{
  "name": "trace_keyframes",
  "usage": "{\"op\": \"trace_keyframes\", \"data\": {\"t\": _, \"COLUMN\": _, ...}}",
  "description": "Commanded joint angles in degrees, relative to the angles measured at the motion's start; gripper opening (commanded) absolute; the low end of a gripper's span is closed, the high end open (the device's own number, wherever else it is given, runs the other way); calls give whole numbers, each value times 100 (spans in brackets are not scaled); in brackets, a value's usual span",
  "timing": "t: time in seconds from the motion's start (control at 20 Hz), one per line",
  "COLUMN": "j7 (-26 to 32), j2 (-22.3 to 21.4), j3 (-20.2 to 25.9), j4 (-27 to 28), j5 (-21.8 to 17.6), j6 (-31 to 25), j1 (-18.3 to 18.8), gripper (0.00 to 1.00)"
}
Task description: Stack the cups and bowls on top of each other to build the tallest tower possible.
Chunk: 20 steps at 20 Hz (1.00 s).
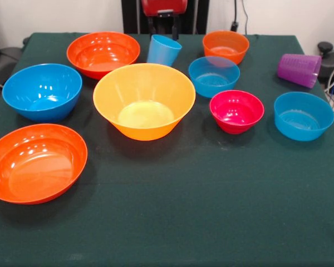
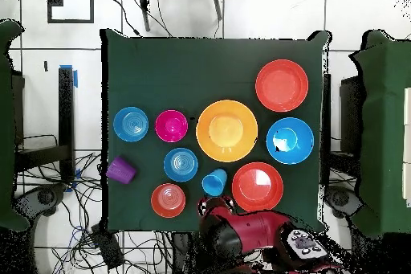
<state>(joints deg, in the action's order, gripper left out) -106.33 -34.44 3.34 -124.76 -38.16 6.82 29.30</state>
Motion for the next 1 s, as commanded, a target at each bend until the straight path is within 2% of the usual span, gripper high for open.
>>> {"op": "trace_keyframes", "data": {"t": 0.05, "j7": -583, "j2": 222, "j3": 646, "j4": 807, "j5": 180, "j6": -1, "j1": -11, "gripper": 100}}
{"op": "trace_keyframes", "data": {"t": 0.65, "j7": -272, "j2": 68, "j3": 623, "j4": 1103, "j5": 22, "j6": -458, "j1": -15, "gripper": 100}}
{"op": "trace_keyframes", "data": {"t": 1.0, "j7": 68, "j2": -28, "j3": 1073, "j4": 1139, "j5": -41, "j6": -980, "j1": 434, "gripper": 100}}
